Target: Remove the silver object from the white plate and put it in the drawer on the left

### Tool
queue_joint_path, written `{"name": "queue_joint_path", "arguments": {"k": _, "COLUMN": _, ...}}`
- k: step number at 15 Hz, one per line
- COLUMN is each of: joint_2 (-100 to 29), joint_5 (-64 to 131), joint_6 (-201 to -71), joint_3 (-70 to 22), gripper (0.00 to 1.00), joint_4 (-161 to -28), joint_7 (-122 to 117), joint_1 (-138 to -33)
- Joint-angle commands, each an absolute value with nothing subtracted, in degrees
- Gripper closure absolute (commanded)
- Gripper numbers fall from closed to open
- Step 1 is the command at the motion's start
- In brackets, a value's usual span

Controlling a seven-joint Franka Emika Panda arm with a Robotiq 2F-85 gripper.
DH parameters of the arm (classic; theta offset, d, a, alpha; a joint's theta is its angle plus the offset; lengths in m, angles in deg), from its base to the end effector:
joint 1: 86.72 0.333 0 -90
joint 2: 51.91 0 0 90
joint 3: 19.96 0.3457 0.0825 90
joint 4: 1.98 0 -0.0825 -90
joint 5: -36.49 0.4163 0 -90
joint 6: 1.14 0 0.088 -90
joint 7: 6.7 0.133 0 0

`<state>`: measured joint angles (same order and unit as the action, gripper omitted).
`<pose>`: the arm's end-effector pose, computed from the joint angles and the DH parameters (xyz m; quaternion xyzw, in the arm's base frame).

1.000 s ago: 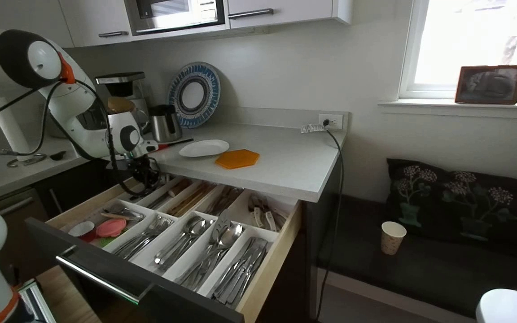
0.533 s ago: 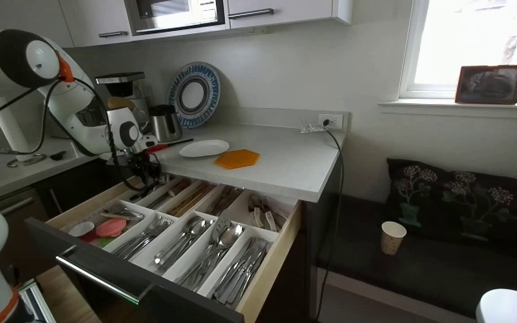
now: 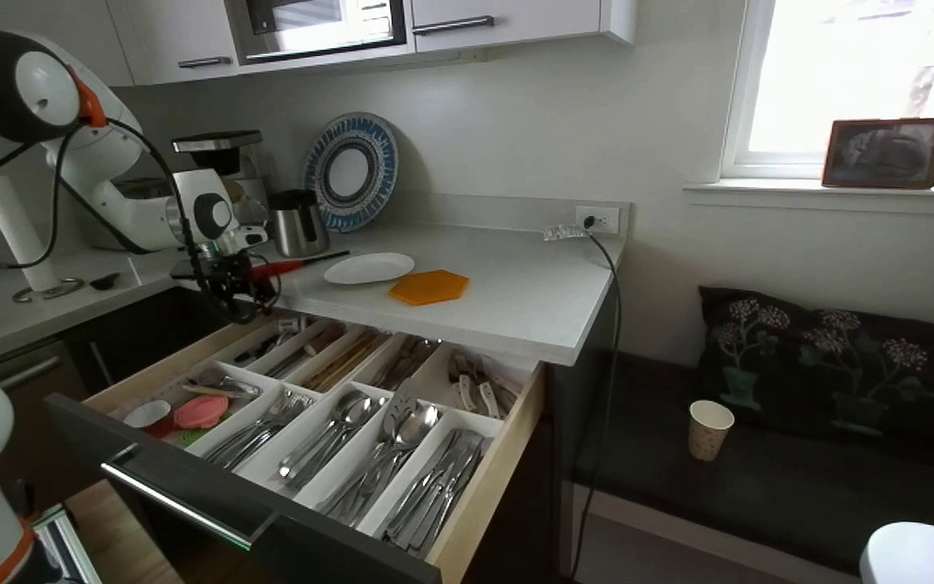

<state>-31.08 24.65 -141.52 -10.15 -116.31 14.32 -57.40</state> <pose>0.5103 0.4064 0.2686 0.9723 0.2251 0.0629 0.0094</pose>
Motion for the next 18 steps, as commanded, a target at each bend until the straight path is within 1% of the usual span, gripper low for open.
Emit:
{"name": "queue_joint_path", "arguments": {"k": 1, "joint_2": -34.9, "joint_5": 30.1, "joint_6": -136.4, "joint_3": -6.0, "gripper": 0.00, "joint_4": -119.2, "joint_7": 8.4, "joint_1": -60.7}}
{"name": "queue_joint_path", "arguments": {"k": 8, "joint_2": -46.4, "joint_5": 30.8, "joint_6": -128.9, "joint_3": -5.0, "gripper": 0.00, "joint_4": -124.6, "joint_7": 4.7, "joint_1": -64.1}}
{"name": "queue_joint_path", "arguments": {"k": 16, "joint_2": -60.2, "joint_5": 32.9, "joint_6": -132.9, "joint_3": -7.8, "gripper": 0.00, "joint_4": -134.3, "joint_7": 4.0, "joint_1": -71.7}}
{"name": "queue_joint_path", "arguments": {"k": 18, "joint_2": -63.5, "joint_5": 30.4, "joint_6": -131.2, "joint_3": -8.6, "gripper": 0.00, "joint_4": -136.0, "joint_7": 6.7, "joint_1": -74.0}}
